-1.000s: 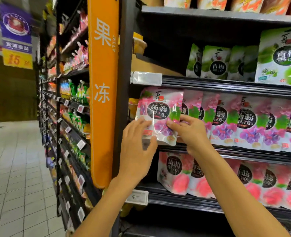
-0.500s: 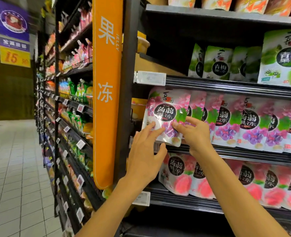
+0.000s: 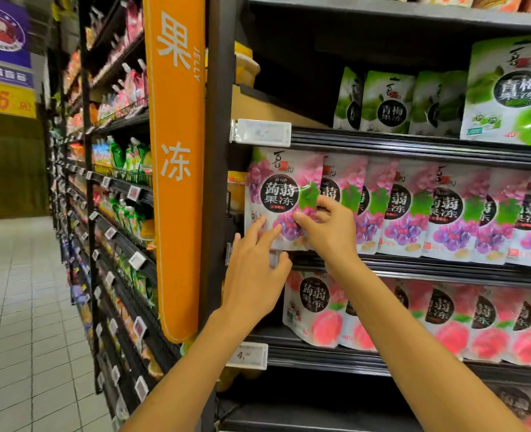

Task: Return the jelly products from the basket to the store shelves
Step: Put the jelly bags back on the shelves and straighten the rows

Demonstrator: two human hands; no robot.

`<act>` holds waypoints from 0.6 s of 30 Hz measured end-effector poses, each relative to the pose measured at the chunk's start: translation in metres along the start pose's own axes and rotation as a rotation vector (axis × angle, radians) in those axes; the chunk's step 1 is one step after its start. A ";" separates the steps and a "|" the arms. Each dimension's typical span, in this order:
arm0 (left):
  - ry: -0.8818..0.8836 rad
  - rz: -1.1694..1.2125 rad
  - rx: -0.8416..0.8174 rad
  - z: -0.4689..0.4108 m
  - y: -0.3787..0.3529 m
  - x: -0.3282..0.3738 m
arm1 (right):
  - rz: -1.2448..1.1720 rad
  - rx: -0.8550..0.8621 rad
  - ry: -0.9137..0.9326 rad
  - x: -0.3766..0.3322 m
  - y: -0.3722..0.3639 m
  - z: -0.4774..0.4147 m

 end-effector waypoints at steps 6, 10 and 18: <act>-0.039 -0.038 -0.014 0.005 -0.001 -0.003 | 0.279 0.031 0.105 -0.002 0.022 0.015; -0.037 -0.035 -0.002 0.007 -0.002 -0.003 | 0.466 0.066 0.056 0.005 0.027 0.024; -0.036 -0.167 0.039 0.004 -0.005 -0.005 | 0.494 0.108 0.014 0.016 0.015 0.018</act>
Point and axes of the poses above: each hand's wrist, its own z-axis away from the middle knuckle, its own y-axis out of the back of the hand, x = y × z, the point moved 9 cm from there along -z, towards the middle knuckle, and after that the axes turned 2 degrees about -z, right-handed, at the moved point
